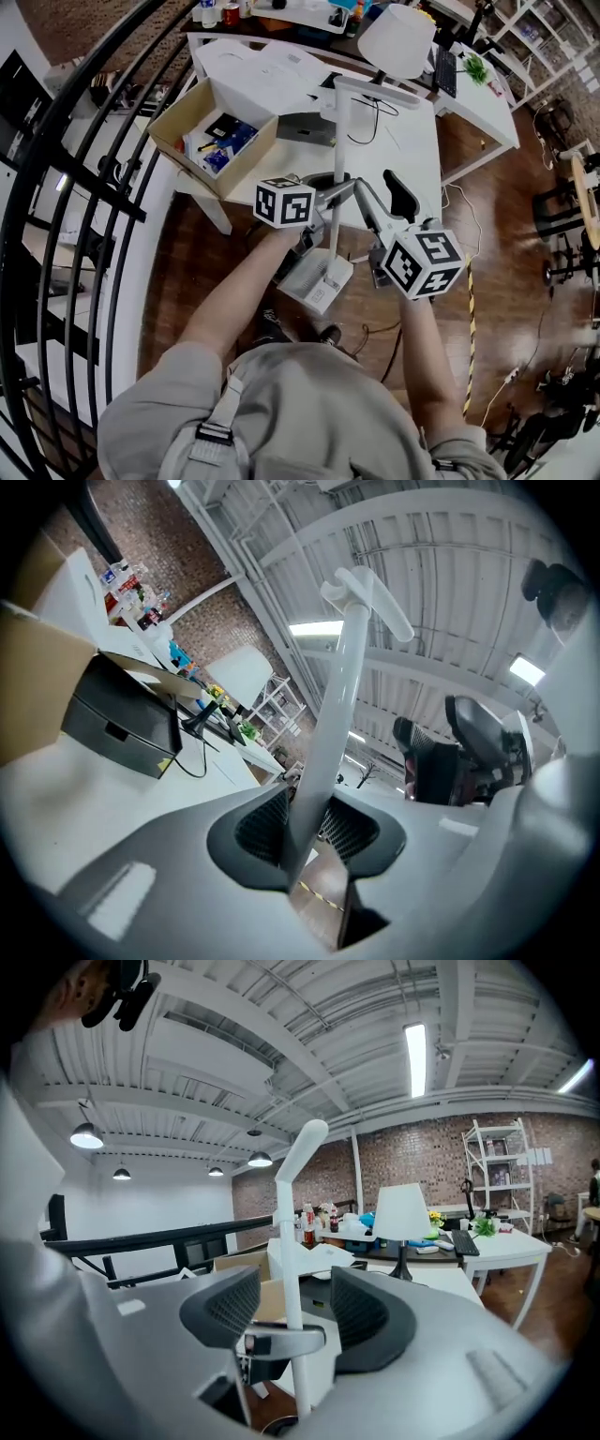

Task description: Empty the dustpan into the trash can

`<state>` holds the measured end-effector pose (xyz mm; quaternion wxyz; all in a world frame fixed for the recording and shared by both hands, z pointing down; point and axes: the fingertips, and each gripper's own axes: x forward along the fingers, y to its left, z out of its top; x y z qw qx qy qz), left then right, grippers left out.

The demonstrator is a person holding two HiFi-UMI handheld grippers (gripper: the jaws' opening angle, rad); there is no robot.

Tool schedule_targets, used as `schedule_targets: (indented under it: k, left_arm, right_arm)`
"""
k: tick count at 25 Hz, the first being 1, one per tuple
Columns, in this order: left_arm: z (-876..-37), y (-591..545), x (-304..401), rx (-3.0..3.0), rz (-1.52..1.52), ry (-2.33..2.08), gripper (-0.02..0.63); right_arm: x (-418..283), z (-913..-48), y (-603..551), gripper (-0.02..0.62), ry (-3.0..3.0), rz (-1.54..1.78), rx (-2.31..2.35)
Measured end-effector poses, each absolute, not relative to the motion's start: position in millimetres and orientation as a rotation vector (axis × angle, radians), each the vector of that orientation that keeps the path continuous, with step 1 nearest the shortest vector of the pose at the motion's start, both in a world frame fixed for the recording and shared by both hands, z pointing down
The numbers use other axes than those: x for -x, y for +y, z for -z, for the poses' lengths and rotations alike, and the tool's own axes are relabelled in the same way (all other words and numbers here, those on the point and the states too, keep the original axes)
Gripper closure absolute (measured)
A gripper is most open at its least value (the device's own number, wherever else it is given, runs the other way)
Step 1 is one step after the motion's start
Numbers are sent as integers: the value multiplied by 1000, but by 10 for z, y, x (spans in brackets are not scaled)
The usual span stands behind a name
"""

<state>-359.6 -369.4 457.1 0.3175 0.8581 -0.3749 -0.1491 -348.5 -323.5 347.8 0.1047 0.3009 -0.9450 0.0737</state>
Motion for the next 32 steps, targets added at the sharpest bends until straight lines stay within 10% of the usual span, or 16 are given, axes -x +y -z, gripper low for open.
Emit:
schedule_targets:
  k: [32]
  left_arm:
    - [-4765,-2934,-1093,-2492,-131,-698,520]
  right_arm:
    - [-484,-2658,-3205,371,-2676,-151,-1596]
